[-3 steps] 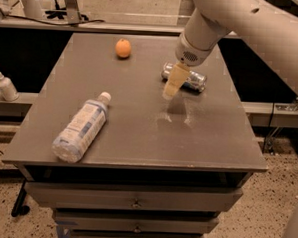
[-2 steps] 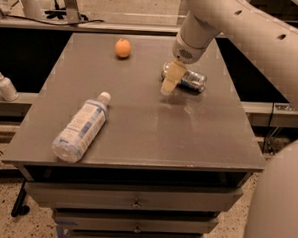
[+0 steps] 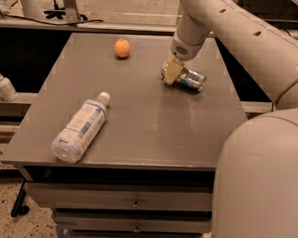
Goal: Place redbull can upright
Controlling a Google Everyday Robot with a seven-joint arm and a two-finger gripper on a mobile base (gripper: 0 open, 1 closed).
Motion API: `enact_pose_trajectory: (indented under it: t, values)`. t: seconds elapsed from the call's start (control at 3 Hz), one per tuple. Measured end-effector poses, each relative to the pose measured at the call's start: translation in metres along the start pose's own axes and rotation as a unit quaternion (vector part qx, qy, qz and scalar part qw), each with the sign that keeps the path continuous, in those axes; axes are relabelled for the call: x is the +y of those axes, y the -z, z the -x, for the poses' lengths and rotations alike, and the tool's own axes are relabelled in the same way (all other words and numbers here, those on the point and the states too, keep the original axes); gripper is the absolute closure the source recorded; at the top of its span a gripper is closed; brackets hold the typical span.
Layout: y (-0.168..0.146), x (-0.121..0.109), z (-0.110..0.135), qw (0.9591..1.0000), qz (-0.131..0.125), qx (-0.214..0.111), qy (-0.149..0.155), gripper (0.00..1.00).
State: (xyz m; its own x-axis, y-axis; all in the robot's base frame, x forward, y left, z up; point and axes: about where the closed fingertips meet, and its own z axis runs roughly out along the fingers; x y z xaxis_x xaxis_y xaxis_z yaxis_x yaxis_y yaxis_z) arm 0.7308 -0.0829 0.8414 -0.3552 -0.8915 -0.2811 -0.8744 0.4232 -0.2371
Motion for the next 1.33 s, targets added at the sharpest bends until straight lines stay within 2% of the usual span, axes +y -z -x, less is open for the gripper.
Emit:
enact_pose_trajectory:
  t: [0.33,0.67,1.0,1.33]
  values:
    - [0.010,-0.006,0.006,0.9999,0.004,-0.004,-0.010,0.62]
    - [0.042,-0.007,0.022,0.9987,0.012,-0.049,-0.010,0.85]
    - [0.081,-0.004,0.041,0.9894,0.031,-0.141,-0.009,1.00]
    - [0.109,0.005,0.050,0.9638,0.072,-0.256,-0.024,1.00]
